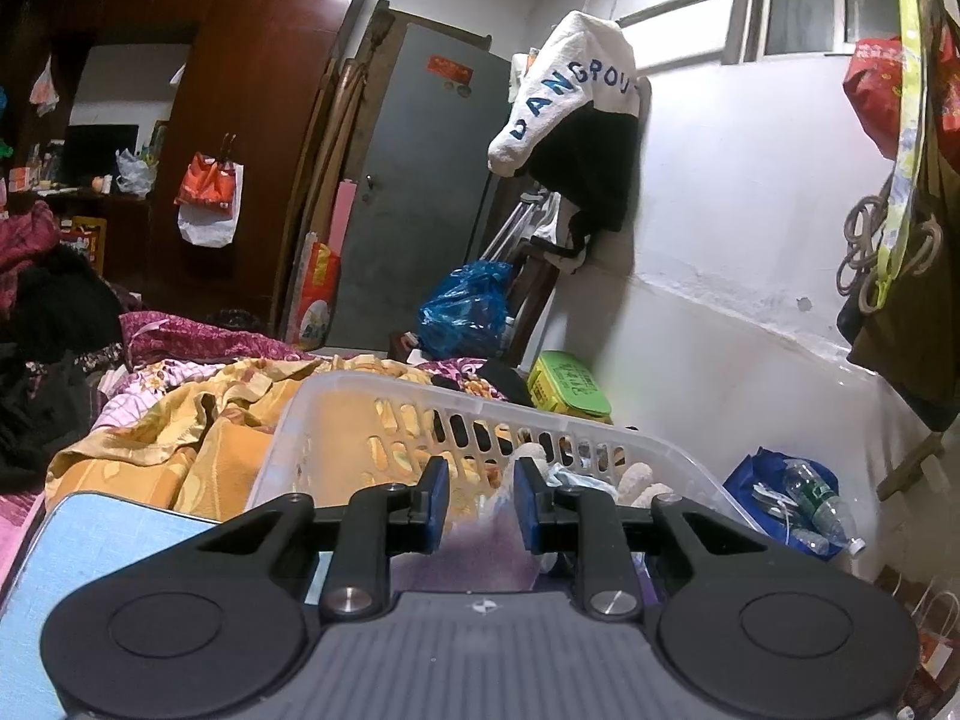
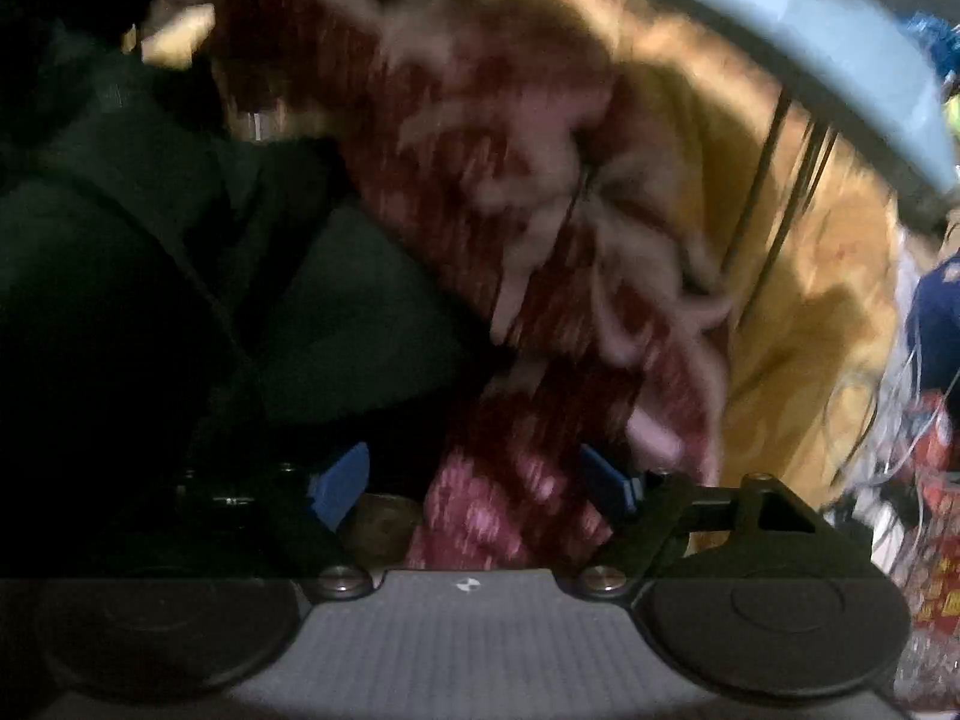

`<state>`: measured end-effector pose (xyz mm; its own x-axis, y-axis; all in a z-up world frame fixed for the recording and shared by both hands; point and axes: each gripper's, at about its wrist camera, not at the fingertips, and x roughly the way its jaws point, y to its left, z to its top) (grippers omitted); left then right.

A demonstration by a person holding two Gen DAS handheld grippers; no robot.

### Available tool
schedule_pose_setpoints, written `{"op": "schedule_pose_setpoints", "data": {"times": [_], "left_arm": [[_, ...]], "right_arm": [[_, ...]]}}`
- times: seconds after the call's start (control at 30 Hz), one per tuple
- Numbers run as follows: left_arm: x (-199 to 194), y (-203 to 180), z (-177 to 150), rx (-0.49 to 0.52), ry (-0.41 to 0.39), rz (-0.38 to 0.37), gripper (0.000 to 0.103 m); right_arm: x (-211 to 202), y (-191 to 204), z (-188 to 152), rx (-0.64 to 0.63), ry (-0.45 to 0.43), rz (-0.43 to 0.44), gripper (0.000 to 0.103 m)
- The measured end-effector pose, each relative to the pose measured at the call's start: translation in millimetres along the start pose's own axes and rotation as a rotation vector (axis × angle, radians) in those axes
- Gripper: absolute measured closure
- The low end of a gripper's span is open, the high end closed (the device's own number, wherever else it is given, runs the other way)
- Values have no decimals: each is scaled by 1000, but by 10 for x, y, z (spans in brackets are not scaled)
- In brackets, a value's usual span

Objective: Organize objects
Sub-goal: 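Move both tools back over the table toward the medicine box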

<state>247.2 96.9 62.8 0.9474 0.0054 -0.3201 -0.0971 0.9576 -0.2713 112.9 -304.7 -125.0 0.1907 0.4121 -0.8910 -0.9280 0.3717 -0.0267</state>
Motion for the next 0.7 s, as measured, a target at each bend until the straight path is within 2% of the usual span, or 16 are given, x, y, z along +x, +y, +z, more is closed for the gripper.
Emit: {"op": "schedule_pose_setpoints", "data": {"times": [0.07, 0.2, 0.23, 0.27, 0.3, 0.37, 0.4, 0.43, 0.47, 0.5, 0.53, 0.6, 0.63, 0.7], "left_arm": [[-21, 25, 6, -6, -4, 0, 76], [-60, 19, 24, 3, -11, -9, 75], [-74, 14, 22, 8, -15, -9, 72], [-94, 16, 18, 7, -16, -17, 59], [-127, 19, 11, 2, -14, -32, 39], [-224, -10, -38, 19, -19, -52, 21], [-306, -37, -94, 49, -24, -54, 21], [-393, -72, -169, 82, -22, -48, 21], [-491, -94, -267, 108, -20, -48, 21], [-613, -117, -410, 135, -17, -60, 21], [-708, -127, -530, 151, -12, -75, 21], [-921, -130, -807, 172, -5, -108, 21], [-1026, -121, -943, 178, -4, -122, 21], [-1219, -101, -1192, 197, 3, -144, 21]], "right_arm": [[-150, -32, 38, 9, -93, -5, 23], [-346, -24, 59, 4, -211, -2, 23], [-398, -64, 66, 4, -243, 1, 23], [-438, -70, 83, 4, -281, 7, 23], [-473, -60, 142, 5, -325, 13, 23], [-568, -45, 287, 19, -458, 30, 17], [-603, -45, 348, 35, -537, 47, 15], [-627, -69, 422, 70, -630, 49, 5], [-612, -76, 501, 110, -698, 18, 0], [-587, -75, 592, 148, -746, -37, 0], [-513, -59, 723, 180, -778, -115, 0], [-374, -30, 927, 202, -809, -196, 0], [-292, -11, 1018, 212, -832, -209, 0], [-170, 3, 1126, 253, -873, -177, 0]]}}
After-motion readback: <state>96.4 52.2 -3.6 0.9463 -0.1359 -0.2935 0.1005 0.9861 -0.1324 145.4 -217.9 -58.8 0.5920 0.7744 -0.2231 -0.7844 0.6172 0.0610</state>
